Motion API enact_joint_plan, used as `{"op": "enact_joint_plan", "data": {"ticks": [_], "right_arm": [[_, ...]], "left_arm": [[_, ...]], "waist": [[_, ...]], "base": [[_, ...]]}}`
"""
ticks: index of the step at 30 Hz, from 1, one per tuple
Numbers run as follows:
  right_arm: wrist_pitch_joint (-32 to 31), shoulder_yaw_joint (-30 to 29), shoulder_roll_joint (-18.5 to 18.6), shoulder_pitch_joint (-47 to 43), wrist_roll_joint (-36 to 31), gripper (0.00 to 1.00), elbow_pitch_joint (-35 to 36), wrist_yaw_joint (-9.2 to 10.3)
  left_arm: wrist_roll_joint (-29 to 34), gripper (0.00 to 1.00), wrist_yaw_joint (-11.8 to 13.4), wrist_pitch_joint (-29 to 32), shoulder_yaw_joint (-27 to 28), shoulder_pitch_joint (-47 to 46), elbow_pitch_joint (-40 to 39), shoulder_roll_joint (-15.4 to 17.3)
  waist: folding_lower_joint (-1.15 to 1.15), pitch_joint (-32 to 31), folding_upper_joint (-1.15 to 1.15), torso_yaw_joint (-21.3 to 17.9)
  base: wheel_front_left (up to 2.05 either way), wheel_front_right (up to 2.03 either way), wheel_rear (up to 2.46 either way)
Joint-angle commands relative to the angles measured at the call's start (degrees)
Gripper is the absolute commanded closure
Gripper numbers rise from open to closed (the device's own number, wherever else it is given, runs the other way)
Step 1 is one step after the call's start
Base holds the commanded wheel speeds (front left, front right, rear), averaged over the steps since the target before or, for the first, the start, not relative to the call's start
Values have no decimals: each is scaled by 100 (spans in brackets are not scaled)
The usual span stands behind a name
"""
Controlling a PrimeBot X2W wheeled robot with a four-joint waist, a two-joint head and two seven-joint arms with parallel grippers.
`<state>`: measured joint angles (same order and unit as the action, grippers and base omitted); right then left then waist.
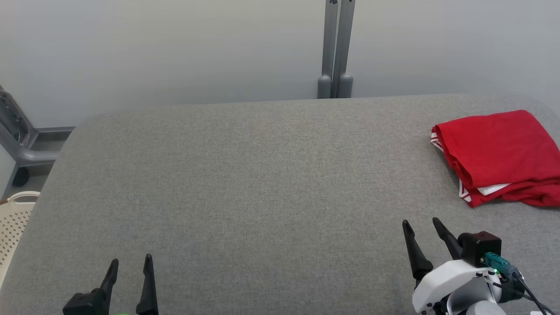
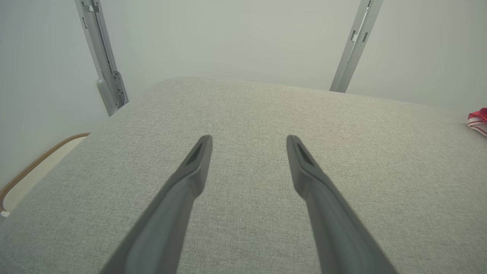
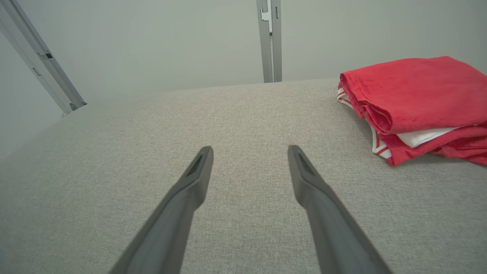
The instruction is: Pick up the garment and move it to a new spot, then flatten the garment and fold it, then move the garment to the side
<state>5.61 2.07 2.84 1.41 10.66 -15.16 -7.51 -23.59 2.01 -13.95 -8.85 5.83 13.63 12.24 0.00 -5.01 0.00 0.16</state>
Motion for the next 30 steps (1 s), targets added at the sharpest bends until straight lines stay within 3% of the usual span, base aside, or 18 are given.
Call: {"op": "enact_joint_plan", "data": {"ticks": [1,14,15,19,30], "right_arm": [[17,7,13,42,-9,0,-18,5],[7,80,12,75,-6,0,-51,5],[3,78,12,76,-11,100,-50,5],[-12,66,-19,-94,15,100,-201,-1],[-198,-125,-14,-1,1337,100,-133,-1]], "left_arm": [[27,0,-10,-27,-4,-38,-6,41],[-16,0,42,-11,-69,-106,-3,61],[-17,100,49,-14,-69,-109,-2,62],[-34,100,24,38,-86,32,151,-70],[-1136,100,-135,391,163,-254,204,-208]], "waist": [[0,4,0,-2],[0,67,0,1],[0,70,0,1],[0,72,0,1],[0,116,0,-1]], "base": [[0,0,0],[0,0,0],[0,0,0],[0,0,0],[0,0,0]]}}
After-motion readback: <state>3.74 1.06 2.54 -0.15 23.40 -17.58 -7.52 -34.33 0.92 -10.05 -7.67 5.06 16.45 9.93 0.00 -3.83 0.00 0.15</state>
